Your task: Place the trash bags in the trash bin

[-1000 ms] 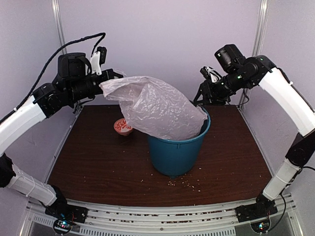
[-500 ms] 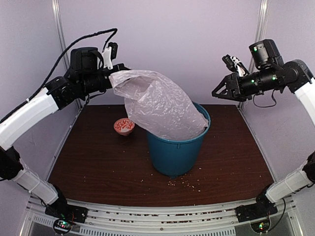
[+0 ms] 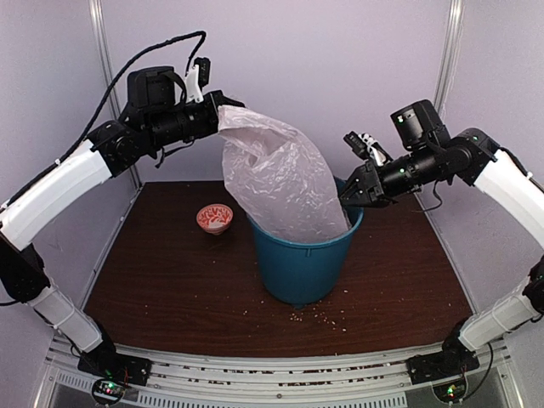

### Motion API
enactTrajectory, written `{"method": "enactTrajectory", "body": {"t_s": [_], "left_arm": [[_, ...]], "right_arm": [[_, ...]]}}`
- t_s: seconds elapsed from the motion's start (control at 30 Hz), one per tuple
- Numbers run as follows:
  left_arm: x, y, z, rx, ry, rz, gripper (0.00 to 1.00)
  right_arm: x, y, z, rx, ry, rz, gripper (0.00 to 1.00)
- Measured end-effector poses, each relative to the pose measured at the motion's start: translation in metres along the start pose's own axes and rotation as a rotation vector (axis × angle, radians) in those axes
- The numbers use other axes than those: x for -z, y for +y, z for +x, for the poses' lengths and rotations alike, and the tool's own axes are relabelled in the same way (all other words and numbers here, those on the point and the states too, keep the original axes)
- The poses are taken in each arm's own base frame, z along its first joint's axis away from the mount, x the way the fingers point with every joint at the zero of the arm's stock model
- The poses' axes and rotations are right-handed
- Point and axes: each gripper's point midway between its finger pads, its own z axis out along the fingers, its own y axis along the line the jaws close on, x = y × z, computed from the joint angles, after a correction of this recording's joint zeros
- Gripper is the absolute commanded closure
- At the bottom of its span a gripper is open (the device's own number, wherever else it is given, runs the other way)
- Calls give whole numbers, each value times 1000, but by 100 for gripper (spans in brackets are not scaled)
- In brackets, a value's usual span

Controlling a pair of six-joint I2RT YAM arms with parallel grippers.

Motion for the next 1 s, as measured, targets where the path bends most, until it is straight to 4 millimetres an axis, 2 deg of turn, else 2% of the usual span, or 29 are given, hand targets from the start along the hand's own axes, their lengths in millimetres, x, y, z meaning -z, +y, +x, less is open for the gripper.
{"method": "enactTrajectory", "body": {"t_s": [0.13,0.23,0.43,0.47,0.57,0.73,0.87,1.0], "left_arm": [[-2,-1,6,16,18,15,100],[-4,3,17,25,42,15,100],[-7,11,34,33,84,-4,100],[-6,11,34,33,85,-4,100],[-5,10,32,32,81,-2,100],[-3,10,31,32,78,-1,100],[-4,10,31,31,76,-2,100],[-4,10,31,22,74,-5,100]], "right_arm": [[-15,4,1,5,10,-15,73],[-28,-10,-3,-20,8,40,73],[-79,-45,-5,-92,76,116,73],[-81,-45,-9,-95,74,121,73],[-77,-39,-26,-83,28,118,72],[-56,-32,-49,-71,-46,131,63],[-28,-34,-55,-77,-101,162,54],[9,-23,-55,-45,-165,168,44]]}}
